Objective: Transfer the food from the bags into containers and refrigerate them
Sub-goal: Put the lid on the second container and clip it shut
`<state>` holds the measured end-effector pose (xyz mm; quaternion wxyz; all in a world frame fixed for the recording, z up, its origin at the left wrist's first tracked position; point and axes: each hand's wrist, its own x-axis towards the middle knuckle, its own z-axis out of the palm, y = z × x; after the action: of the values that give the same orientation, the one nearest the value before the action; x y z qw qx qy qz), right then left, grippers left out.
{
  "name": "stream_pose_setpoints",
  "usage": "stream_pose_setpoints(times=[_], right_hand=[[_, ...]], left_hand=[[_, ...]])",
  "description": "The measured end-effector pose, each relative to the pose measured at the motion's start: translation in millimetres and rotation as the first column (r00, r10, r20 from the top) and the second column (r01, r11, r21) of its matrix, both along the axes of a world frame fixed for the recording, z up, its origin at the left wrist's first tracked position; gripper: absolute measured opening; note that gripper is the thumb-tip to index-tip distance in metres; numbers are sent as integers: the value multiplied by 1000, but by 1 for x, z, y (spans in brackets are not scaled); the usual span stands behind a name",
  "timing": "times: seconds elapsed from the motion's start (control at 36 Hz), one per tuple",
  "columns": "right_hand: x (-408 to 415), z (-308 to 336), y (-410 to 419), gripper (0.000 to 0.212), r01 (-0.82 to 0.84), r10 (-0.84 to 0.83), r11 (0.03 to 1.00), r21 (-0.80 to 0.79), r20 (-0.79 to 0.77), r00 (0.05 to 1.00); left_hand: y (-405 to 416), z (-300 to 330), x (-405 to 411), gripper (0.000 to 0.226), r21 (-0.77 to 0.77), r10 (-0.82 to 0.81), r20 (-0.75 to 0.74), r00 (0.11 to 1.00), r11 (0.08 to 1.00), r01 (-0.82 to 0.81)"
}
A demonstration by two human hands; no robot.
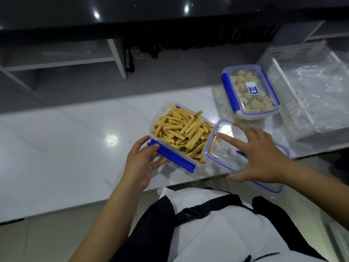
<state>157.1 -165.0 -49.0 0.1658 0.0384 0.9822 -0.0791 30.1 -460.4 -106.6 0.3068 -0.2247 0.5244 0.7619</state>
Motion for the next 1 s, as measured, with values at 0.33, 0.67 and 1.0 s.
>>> stream_pose_setpoints(times=[0.33,0.67,1.0], right_hand=[[-58,22,-30,113,99,-110,990,-97,-124,986],[-33,-18,-48,110,62,-62,998,-7,-27,998],[-36,-9,-52,111,71,-76,996,-52,-102,992]], left_hand=[[0,-6,-1,41,7,-6,-11,1000,1000,7],[2,-8,-2,42,23,17,3,1000,1000,-17],[1,-7,-2,42,35,4,6,1000,999,-5]])
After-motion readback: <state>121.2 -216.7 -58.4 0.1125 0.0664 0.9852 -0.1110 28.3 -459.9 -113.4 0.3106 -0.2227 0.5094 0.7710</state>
